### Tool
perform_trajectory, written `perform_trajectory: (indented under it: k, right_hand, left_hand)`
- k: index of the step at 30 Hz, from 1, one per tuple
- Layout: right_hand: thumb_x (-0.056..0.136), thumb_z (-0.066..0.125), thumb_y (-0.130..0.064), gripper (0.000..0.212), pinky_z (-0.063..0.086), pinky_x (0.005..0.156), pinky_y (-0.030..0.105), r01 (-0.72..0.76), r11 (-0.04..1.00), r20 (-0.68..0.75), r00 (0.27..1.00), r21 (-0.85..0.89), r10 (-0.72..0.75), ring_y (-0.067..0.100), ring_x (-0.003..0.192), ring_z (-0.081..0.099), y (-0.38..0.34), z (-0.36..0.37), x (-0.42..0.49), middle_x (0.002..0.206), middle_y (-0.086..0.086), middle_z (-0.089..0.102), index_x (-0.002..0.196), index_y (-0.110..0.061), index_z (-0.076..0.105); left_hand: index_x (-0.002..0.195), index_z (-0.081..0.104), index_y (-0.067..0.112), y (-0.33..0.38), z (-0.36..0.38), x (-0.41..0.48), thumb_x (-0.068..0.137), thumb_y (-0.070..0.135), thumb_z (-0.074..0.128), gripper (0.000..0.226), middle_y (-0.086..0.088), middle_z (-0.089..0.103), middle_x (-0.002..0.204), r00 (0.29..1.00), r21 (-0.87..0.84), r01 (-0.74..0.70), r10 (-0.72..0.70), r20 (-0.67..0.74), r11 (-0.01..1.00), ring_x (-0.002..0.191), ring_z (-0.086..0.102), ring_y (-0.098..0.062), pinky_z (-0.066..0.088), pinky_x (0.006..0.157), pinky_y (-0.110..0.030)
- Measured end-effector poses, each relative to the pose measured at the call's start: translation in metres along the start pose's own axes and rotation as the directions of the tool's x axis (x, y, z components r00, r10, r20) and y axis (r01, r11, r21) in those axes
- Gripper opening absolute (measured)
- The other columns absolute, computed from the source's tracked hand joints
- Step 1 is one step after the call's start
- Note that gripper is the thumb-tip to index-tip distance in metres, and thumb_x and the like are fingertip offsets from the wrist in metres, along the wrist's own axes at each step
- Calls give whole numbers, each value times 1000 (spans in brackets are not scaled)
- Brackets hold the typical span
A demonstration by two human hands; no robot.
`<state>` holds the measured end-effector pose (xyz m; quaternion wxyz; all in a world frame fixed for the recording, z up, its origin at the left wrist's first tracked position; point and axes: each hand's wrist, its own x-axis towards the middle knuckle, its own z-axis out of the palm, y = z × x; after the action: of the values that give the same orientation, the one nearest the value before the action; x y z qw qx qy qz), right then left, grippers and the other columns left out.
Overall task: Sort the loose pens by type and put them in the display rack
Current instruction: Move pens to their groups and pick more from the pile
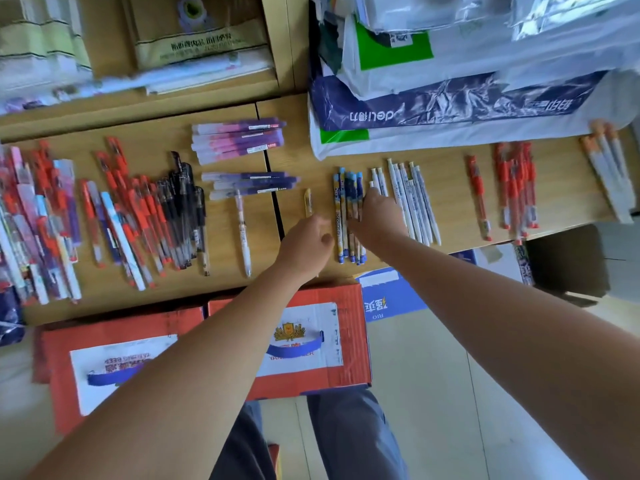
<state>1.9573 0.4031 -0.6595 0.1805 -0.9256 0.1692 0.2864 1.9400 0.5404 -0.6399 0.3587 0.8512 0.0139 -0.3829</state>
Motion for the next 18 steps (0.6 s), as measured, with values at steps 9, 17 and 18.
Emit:
perform_trajectory:
  k: [9,17,18]
  right_hand:
    - [94,51,-8,38,37,67,27,56,998,-86,995,-4,-56,27,89,58,6,6,2,115,17,57,129,0,38]
    - [96,46,-11,33,36,68,28,62,998,-68,996,-11,-63,29,97,58,10,4,2,113,17,58,128,-2,41]
    - [97,45,-12,34,36,69,28,75,997,-66,995,-33,-77,29,97,58,10,5,2,113,17,58,129,-2,41]
  left_hand:
    - [144,34,1,14,6,12,99,12,45,48,-15,60,99,997,-113,64,-59,47,991,103,62,-32,45,90,-34]
    - [144,36,8,7,3,11,99,16,45,46,-12,53,135,997,-133,66,-59,50,989,124,51,-24,40,103,-35]
    - [144,37,8,5,2,11,99,16,45,46,-12,53,136,997,-131,59,-52,57,990,125,50,-24,40,104,-35]
